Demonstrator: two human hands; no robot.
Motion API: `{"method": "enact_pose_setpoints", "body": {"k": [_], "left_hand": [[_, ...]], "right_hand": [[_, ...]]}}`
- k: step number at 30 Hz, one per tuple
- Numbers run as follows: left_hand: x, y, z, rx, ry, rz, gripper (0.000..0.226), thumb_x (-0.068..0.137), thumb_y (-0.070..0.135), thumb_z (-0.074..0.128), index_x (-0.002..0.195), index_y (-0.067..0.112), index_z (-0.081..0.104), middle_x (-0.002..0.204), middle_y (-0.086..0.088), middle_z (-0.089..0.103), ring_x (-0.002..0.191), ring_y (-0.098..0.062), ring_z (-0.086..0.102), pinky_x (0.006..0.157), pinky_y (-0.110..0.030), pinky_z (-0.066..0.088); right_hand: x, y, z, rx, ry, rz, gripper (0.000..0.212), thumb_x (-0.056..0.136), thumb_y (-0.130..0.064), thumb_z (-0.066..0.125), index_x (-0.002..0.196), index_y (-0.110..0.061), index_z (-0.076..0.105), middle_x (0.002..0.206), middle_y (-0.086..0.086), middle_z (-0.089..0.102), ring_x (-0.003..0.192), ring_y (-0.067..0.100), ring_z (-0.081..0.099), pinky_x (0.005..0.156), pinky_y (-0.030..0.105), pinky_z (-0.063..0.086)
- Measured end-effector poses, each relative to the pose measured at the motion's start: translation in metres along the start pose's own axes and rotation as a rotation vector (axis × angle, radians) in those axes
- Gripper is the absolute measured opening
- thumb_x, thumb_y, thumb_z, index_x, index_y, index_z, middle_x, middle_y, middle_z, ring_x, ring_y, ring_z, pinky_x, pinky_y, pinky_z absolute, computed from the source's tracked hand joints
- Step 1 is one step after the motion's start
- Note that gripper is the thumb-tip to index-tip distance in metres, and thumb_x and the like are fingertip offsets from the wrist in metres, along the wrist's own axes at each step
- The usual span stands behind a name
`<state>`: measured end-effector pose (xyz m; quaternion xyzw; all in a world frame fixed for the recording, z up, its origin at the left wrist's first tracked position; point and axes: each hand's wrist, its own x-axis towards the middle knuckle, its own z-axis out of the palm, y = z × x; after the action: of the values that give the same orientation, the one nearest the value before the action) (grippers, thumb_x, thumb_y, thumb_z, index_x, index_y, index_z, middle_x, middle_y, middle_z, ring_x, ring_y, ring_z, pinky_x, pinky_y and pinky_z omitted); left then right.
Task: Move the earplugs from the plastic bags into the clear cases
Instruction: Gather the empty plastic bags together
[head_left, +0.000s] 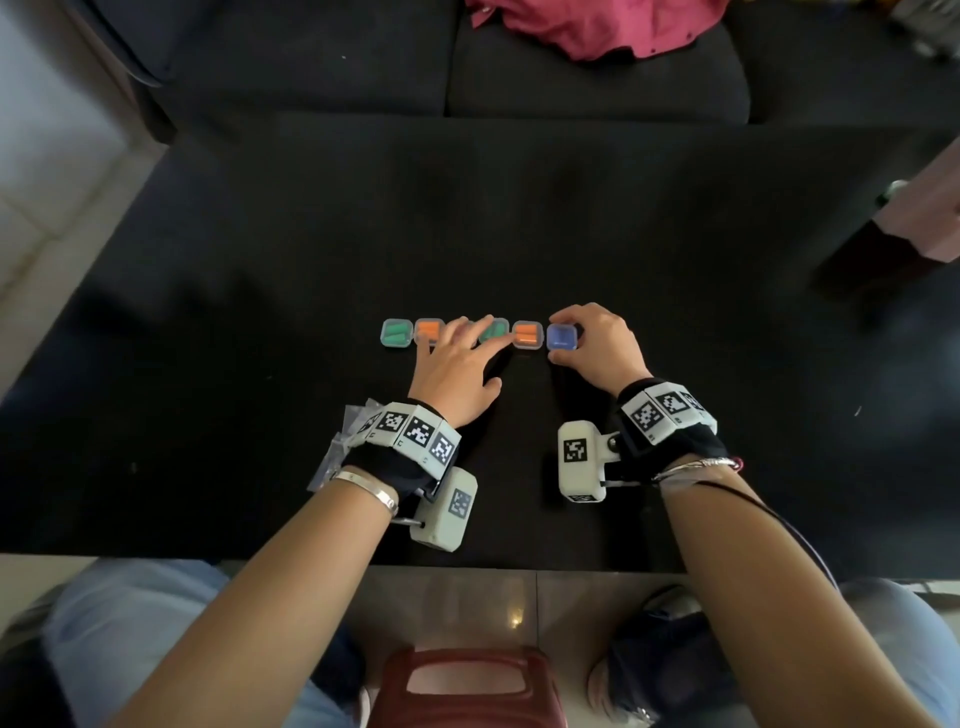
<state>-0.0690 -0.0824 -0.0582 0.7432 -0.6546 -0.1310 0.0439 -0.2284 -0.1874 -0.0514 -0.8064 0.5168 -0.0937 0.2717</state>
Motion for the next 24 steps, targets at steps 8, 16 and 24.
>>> {"method": "enact_pose_setpoints", "body": {"k": [8, 16, 24], "left_hand": [[-0.022, 0.000, -0.016, -0.273, 0.216, 0.046, 0.049, 0.092, 0.024, 0.054, 0.139, 0.027, 0.040, 0.152, 0.001, 0.031, 0.141, -0.020, 0.022, 0.114, -0.037, 0.021], [-0.122, -0.043, -0.032, -0.448, 0.404, -0.248, 0.064, 0.078, 0.023, 0.072, 0.136, 0.024, 0.044, 0.143, -0.004, 0.041, 0.133, -0.022, 0.031, 0.108, -0.031, 0.028], [-0.164, -0.071, -0.007, -0.448, 0.151, -0.531, 0.092, 0.073, 0.044, 0.075, 0.146, 0.027, 0.022, 0.150, -0.016, 0.028, 0.136, -0.034, 0.027, 0.107, -0.041, 0.030]], "right_hand": [[-0.015, -0.003, -0.004, 0.041, -0.028, -0.003, 0.060, 0.077, -0.020, 0.075, 0.131, -0.022, 0.049, 0.133, 0.004, 0.047, 0.110, 0.022, 0.057, 0.091, 0.035, 0.050], [-0.085, -0.056, 0.013, 0.191, -0.039, -0.054, 0.052, 0.082, -0.019, 0.070, 0.130, -0.021, 0.050, 0.123, 0.006, 0.056, 0.088, 0.012, 0.058, 0.078, 0.023, 0.044], [-0.108, -0.125, 0.086, -0.002, -0.264, -0.267, 0.054, 0.092, -0.046, 0.043, 0.143, -0.031, 0.031, 0.141, 0.009, 0.037, 0.122, 0.033, 0.043, 0.100, 0.047, 0.043]]}}
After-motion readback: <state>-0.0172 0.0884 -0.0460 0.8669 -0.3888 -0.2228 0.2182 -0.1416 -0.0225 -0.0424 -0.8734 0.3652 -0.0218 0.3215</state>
